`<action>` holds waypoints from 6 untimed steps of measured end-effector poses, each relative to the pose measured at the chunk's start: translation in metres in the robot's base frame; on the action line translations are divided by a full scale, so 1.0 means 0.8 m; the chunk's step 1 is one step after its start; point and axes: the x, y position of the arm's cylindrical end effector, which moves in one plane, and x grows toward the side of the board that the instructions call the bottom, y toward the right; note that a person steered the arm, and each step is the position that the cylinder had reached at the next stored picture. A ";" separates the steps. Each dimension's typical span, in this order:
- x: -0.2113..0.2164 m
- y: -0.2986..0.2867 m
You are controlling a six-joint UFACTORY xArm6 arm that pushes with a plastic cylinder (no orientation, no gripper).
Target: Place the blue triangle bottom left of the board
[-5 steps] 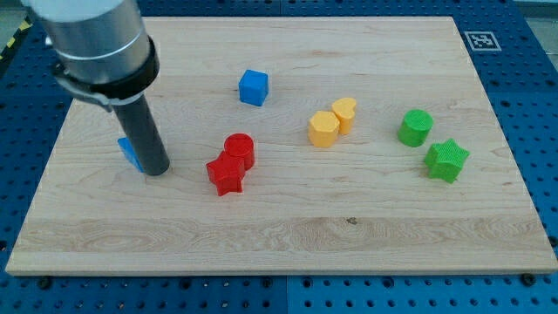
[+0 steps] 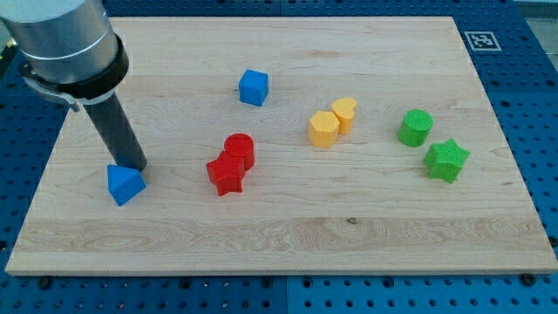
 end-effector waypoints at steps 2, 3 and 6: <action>0.009 0.000; 0.050 0.000; -0.142 -0.012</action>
